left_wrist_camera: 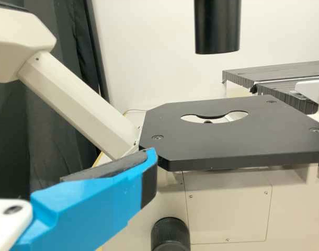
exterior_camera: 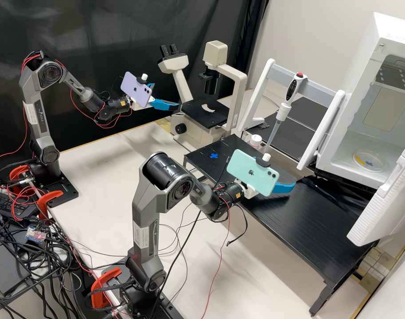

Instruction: Move the petri dish to the microscope

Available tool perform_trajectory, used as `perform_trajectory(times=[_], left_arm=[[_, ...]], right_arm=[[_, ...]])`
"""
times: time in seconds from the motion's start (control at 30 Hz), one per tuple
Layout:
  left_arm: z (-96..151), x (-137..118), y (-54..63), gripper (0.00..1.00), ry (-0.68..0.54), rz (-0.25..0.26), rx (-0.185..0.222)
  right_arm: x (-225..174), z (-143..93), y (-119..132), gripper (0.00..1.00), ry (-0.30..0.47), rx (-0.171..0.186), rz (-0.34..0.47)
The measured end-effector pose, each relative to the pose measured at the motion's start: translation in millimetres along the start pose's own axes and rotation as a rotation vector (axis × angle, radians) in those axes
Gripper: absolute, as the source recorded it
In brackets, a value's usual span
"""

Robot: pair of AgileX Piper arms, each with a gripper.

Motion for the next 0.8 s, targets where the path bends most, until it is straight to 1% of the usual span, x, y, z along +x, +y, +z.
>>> perform_trajectory(times=[0.27,0.37,0.47,0.53,0.63,0.67,0.77,0.8], left_arm=[[0,0,0.0,1.00,0.000,0.000,0.000],[0,0,0.0,1.00,0.000,0.000,0.000],[0,0,0.0,1.00,0.000,0.000,0.000],[0,0,0.0,1.00,0.000,0.000,0.000],[0,0,0.0,1.00,0.000,0.000,0.000],[0,0,0.0,1.00,0.000,0.000,0.000],[0,0,0.0,1.00,0.000,0.000,0.000],[0,0,0.0,1.00,0.000,0.000,0.000]], right_arm=[[0,0,0,1.00,0.000,0.000,0.000],[-1,5,3,1.00,-0.012,-0.004,0.006],[-3,13,9,1.00,-0.018,0.017,0.010],[-5,19,16,1.00,-0.027,0.037,0.022],[-10,29,30,1.00,-0.030,0.061,0.046],[-11,33,37,1.00,-0.034,0.079,0.067],[-15,44,52,1.00,-0.040,0.106,0.106],[-16,48,60,1.00,-0.041,0.118,0.131]])
